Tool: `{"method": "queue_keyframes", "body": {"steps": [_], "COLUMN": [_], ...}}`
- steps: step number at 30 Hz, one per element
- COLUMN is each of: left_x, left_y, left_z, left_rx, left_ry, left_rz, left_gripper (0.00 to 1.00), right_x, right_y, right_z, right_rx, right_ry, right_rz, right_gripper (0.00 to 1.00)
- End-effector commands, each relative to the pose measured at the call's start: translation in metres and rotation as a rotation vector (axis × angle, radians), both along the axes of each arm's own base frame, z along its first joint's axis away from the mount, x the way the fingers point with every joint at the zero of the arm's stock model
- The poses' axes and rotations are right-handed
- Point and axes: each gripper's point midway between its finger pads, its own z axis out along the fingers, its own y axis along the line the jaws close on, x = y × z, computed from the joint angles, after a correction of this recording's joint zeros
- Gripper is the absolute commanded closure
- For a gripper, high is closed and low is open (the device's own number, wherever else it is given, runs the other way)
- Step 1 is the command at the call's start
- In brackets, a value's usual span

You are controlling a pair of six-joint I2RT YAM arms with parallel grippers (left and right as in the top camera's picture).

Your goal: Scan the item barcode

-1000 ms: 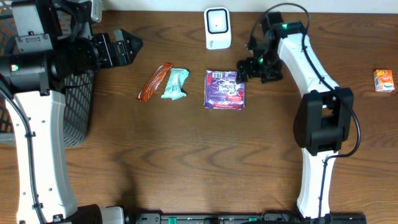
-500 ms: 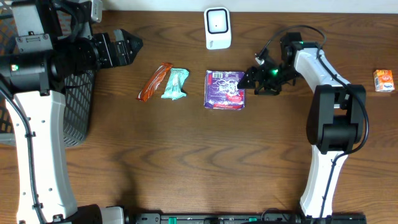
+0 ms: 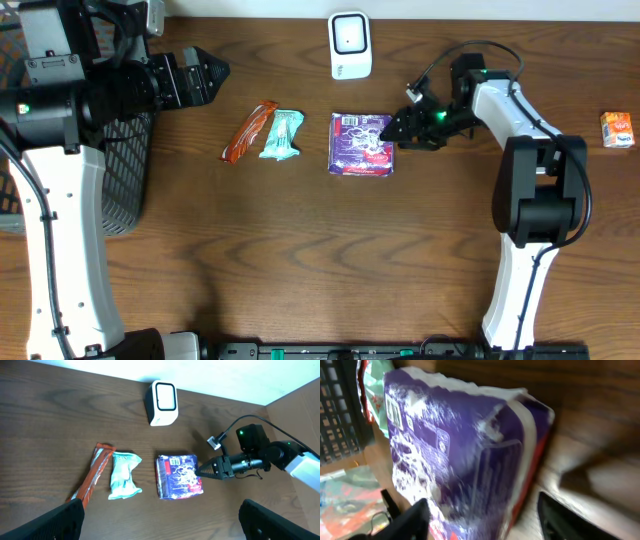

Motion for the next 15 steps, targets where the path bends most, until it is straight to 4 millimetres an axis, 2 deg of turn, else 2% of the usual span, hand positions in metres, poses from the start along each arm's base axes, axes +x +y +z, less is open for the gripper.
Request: {"method": "queue_keyframes", "body": {"steps": [1, 8, 9, 12, 13, 15], "left_x": [0.001, 0.001, 0.001, 0.001, 0.001, 0.001], "left_y": [0.000, 0.000, 0.000, 0.000, 0.000, 0.000], "left_z": [0.001, 0.001, 0.001, 0.001, 0.001, 0.001], "left_rx": [-0.006, -0.006, -0.006, -0.006, -0.006, -0.006], "left_ry": [-0.001, -0.002, -0.002, -0.002, -0.001, -0.001], "left_rz": [-0.006, -0.006, -0.006, -0.006, -0.006, -0.006], "left_gripper": [0.02, 0.02, 0.02, 0.02, 0.02, 0.02], "right_x": [-0.005, -0.003, -0.002, -0.004, -0.005, -0.006], "right_y": [0.014, 0.016, 0.013, 0.007, 0.007, 0.011], "right_z": [0.005, -0.011, -0.016, -0.026, -0.026, -0.026], "right_rx": [0.026, -0.052, -0.081, -0.151, -0.160, -0.161], "right_ry": [-0.016, -0.028, -0.018, 0.011, 0.018, 0.027], "right_rz": [0.030, 0.018, 0.001, -0.027, -0.029, -0.037], "right_gripper": [0.40, 0.41, 0.43, 0.59, 0.66, 0.72]}}
